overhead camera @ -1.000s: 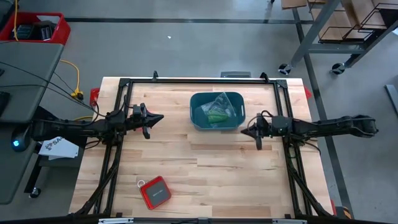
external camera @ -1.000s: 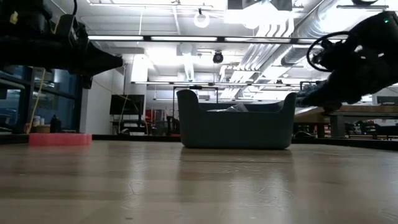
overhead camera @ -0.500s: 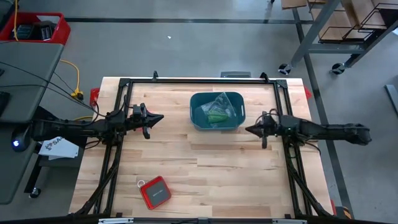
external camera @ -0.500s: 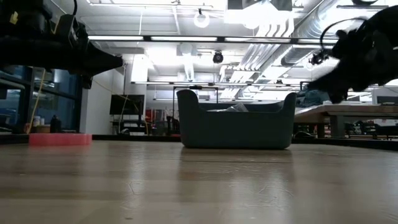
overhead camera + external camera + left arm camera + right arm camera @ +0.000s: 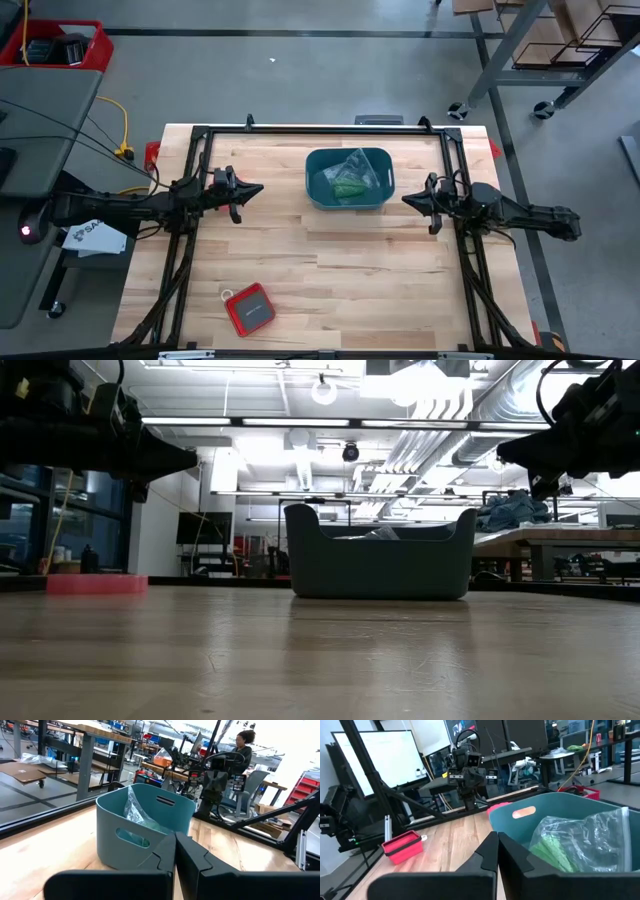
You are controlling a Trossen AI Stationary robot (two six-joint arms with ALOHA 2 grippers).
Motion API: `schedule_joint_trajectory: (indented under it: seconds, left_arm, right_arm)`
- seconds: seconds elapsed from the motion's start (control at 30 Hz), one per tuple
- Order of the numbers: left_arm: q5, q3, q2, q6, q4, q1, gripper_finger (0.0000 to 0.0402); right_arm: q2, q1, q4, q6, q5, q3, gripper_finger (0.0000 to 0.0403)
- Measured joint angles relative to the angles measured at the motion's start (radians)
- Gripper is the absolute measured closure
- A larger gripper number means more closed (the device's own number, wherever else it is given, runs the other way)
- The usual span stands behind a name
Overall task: Roll bandage
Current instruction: Return to Home Position
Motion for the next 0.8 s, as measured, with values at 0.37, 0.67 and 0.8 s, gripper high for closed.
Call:
schedule_joint_trajectory:
  seconds: [0.37,0.67,0.8]
  left_arm:
    - [0.000,0.000,0.002,0.000,-0.021,0.000,0.0398]
    - [0.000,0.000,0.000,0.000,-0.027,0.000,0.0398]
    - [0.000,0.000,-0.071,0.000,-0.082,-0.001,0.0398]
  right_arm:
    - [0.000,0.000,-0.029,0.000,0.000,0.000,0.0402]
    - [0.000,0.000,-0.029,0.000,0.000,0.000,0.0402]
    - [0.000,0.000,-0.030,0.000,0.000,0.000,0.0402]
